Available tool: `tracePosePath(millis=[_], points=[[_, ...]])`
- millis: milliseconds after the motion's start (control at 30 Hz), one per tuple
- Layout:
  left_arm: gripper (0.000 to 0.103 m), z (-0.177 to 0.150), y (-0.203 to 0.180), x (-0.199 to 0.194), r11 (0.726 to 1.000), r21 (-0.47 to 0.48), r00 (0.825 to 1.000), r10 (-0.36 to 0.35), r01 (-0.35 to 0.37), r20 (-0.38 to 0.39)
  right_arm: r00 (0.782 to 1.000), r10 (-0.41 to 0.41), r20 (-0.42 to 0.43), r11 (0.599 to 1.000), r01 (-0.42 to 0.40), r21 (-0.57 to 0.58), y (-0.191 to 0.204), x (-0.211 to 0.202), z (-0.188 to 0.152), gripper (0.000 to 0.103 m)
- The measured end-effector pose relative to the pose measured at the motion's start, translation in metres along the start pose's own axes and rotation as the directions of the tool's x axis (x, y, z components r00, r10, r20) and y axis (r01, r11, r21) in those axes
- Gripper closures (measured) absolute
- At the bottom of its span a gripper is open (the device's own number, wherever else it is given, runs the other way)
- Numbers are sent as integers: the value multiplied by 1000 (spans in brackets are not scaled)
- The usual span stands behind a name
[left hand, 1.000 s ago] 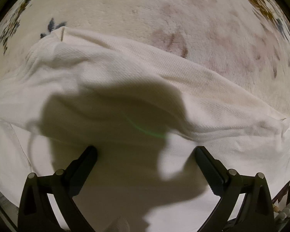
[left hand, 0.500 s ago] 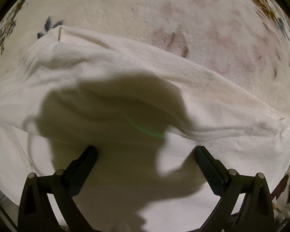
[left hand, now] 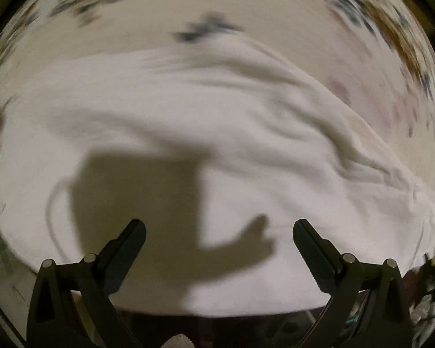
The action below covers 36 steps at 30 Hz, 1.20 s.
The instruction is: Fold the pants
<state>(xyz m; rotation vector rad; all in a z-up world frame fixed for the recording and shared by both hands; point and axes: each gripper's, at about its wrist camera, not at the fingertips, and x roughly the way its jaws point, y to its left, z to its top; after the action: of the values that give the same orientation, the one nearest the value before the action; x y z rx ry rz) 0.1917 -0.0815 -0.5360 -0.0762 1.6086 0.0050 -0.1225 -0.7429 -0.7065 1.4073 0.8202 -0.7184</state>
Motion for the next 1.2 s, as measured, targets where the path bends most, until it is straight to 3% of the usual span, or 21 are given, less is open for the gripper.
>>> tracePosePath(millis=[167,333,433,600,633,700,733,767,900,933,967,1200], points=[[0,-10,108,-32,976,-219,998,18,-5,57,989,17,-149,999,-23,-39,17,29,-27,86],[0,-15,206,-39,931,-364,995,61,-27,83,986,26,-166,999,-29,-17,36,49,-71,86],[0,-18,242,-33,899,-439,995,52,-11,82,987,35,-155,999,-30,33,41,51,-91,86],[1,-23,285,-17,866,-499,997,2,37,77,978,-43,-204,999,40,-22,52,54,-133,79],[8,-23,289,-13,861,-506,997,-18,55,79,977,-56,-208,998,49,-36,52,55,-141,79],[38,-25,295,-5,841,-523,990,-95,138,108,977,-64,-202,997,54,-53,56,57,-157,78],[74,-25,296,-6,834,-527,986,-112,163,127,980,-59,-190,997,50,-52,57,57,-163,78],[81,-25,298,-8,837,-522,984,-108,165,139,982,-47,-182,998,41,-39,58,57,-170,78],[91,-30,291,-31,855,-486,972,-83,182,220,976,-55,-212,998,47,-43,64,60,-192,81],[92,-31,291,-35,854,-483,969,-88,193,230,972,-73,-222,996,61,-62,67,63,-197,97],[92,-32,293,-40,851,-483,966,-99,207,241,971,-97,-217,993,81,-81,71,64,-204,100],[93,-32,314,-62,846,-473,951,-115,245,288,978,-55,-202,990,27,-137,107,57,-230,103]])
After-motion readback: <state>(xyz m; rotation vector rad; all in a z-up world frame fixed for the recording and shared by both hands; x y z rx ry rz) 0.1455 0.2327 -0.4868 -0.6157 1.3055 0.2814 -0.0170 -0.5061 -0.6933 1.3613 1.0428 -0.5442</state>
